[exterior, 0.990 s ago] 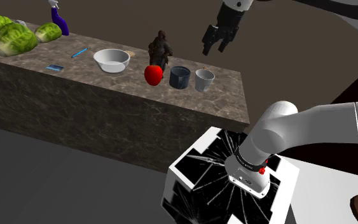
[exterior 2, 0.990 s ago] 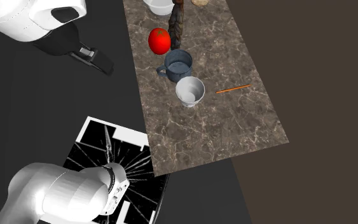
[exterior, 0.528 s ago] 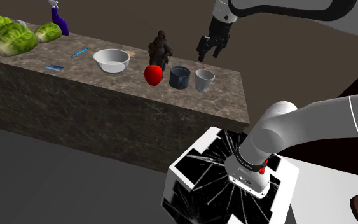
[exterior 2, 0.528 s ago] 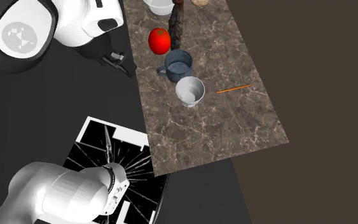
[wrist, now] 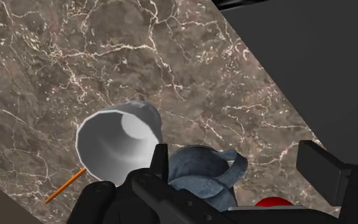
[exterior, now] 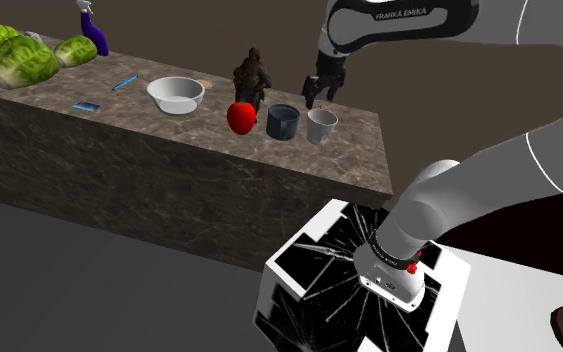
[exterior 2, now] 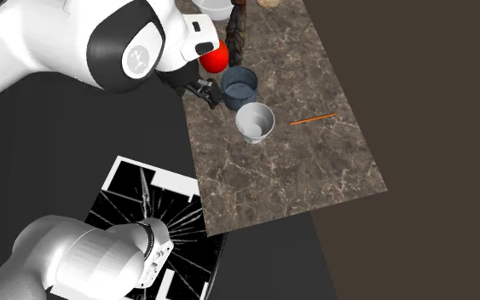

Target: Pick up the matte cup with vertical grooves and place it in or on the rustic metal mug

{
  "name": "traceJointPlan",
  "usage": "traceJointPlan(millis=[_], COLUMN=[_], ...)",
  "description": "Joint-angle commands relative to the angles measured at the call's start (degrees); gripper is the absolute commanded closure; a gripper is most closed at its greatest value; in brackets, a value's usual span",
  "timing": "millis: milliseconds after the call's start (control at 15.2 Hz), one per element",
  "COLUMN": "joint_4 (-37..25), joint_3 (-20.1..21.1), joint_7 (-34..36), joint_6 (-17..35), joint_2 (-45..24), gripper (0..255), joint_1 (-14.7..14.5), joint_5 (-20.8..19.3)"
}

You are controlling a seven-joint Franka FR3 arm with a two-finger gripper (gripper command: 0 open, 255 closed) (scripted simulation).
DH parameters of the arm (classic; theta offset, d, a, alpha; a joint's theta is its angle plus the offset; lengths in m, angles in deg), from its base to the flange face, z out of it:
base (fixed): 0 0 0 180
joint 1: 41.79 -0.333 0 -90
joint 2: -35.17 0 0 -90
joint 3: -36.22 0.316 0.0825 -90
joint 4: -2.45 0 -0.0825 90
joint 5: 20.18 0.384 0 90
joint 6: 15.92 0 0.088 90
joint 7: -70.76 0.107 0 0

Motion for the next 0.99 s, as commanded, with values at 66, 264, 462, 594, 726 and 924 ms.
traceJointPlan(millis=[66,264,462,594,726,924], joint_4=[-1.5,-3.1,-5.2,-7.0,-6.8,-5.7], joint_3=[-1.3,-2.5,-3.7,-4.4,-4.6,-4.8], joint_7=[-1.0,-2.1,-3.1,-3.8,-3.9,-3.9], joint_6=[3.9,7.1,10.1,11.8,12.8,15.2], joint_2=[-6.5,-12.4,-18.6,-22.7,-23.6,-24.8], gripper=[0,0,0,0,0,0], joint_1=[0.7,1.5,2.3,2.8,3.0,3.2], joint_5=[-1.4,-2.7,-3.7,-4.3,-4.4,-4.5])
